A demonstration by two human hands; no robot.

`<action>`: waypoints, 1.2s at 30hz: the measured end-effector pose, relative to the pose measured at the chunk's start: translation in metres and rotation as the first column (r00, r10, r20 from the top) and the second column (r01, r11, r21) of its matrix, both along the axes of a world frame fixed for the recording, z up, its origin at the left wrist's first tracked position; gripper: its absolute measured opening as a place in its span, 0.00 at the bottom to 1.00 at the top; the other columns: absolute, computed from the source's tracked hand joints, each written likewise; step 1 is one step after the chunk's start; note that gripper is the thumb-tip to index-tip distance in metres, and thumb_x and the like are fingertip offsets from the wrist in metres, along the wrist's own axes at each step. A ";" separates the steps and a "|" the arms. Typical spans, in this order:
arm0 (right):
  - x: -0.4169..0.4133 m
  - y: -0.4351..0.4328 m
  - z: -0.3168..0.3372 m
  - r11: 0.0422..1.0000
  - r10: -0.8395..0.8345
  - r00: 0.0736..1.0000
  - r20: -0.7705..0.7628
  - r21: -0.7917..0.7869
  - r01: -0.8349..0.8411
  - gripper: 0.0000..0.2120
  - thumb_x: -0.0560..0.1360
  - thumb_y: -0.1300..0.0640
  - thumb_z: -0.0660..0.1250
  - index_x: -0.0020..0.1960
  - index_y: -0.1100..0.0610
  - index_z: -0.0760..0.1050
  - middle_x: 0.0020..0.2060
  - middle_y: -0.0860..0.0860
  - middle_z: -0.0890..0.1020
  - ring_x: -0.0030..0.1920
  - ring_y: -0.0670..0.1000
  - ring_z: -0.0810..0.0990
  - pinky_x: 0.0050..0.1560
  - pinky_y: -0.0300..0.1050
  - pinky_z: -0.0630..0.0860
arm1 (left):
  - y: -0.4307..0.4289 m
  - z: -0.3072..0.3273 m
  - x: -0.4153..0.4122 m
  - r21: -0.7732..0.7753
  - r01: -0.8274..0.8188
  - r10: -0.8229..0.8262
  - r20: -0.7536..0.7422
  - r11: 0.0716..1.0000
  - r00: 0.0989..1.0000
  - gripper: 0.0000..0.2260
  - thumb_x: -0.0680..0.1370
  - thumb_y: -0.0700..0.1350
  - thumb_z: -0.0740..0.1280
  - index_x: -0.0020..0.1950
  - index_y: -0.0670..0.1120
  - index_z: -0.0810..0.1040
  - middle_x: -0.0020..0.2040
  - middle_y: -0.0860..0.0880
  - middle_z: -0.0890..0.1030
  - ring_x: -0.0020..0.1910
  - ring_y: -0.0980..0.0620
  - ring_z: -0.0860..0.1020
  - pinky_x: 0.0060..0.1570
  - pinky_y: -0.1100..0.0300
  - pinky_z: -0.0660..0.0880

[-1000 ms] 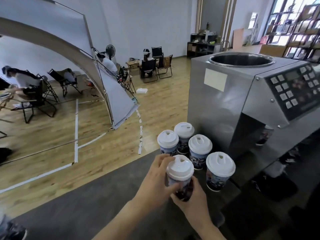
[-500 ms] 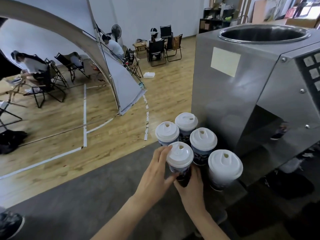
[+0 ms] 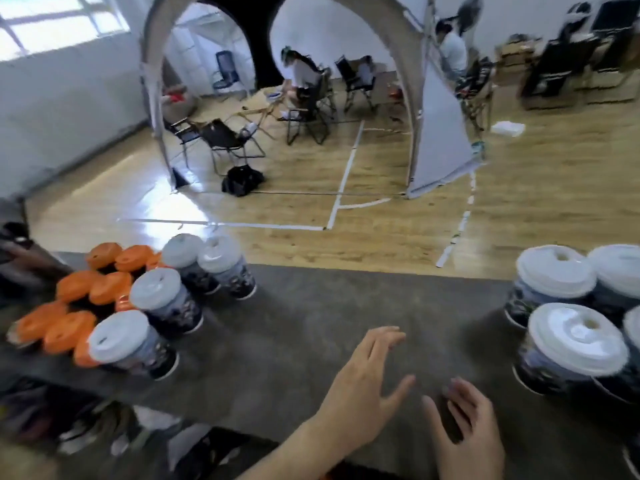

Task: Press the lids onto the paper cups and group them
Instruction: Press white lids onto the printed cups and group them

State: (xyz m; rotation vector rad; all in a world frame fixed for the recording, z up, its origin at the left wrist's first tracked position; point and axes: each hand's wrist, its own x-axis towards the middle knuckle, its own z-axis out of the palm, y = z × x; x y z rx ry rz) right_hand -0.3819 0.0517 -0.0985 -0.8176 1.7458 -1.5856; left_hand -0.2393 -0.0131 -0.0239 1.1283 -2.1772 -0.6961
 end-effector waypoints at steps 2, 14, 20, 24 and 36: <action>0.027 -0.020 0.007 0.983 0.184 0.982 -0.053 0.004 -0.184 0.26 0.69 0.75 0.77 0.64 0.61 0.75 0.60 0.63 0.82 0.50 0.34 0.82 0.59 0.28 0.74 | 0.007 0.007 0.043 -0.040 -0.129 0.130 0.037 0.991 0.991 0.20 0.81 0.49 0.68 0.72 0.46 0.72 0.72 0.53 0.72 0.69 0.56 0.73 0.68 0.59 0.72; 0.184 -0.084 0.032 0.734 0.661 0.695 -0.284 0.050 -0.678 0.17 0.76 0.58 0.77 0.60 0.47 0.76 0.56 0.42 0.79 0.59 0.39 0.78 0.61 0.37 0.72 | 0.001 0.042 0.314 -0.428 -0.755 0.867 0.282 0.497 0.410 0.39 0.72 0.58 0.76 0.77 0.43 0.67 0.79 0.39 0.63 0.79 0.37 0.60 0.77 0.44 0.55; 0.223 -0.087 0.025 0.711 0.684 0.645 -0.341 0.112 -0.694 0.15 0.76 0.60 0.76 0.58 0.48 0.76 0.56 0.44 0.80 0.58 0.41 0.80 0.60 0.39 0.76 | -0.018 0.018 0.351 -0.225 -0.778 0.809 0.132 0.587 0.572 0.34 0.69 0.53 0.82 0.68 0.44 0.71 0.67 0.44 0.73 0.65 0.39 0.73 0.65 0.42 0.71; 0.232 -0.099 0.020 0.743 0.645 0.672 -0.363 0.091 -0.663 0.14 0.76 0.63 0.75 0.58 0.51 0.78 0.55 0.46 0.82 0.57 0.43 0.82 0.60 0.41 0.78 | -0.005 0.006 0.330 -0.173 -0.699 0.696 -0.087 0.694 0.713 0.31 0.67 0.54 0.81 0.63 0.53 0.67 0.62 0.55 0.68 0.54 0.59 0.70 0.43 0.69 0.70; 0.251 -0.149 0.023 0.821 0.566 0.758 -0.326 0.135 -0.555 0.20 0.75 0.58 0.78 0.62 0.51 0.74 0.56 0.47 0.82 0.50 0.39 0.82 0.52 0.39 0.81 | -0.027 -0.013 0.300 -0.170 -0.591 0.571 -0.152 0.789 0.807 0.33 0.70 0.54 0.79 0.69 0.52 0.66 0.71 0.52 0.67 0.66 0.53 0.72 0.47 0.60 0.82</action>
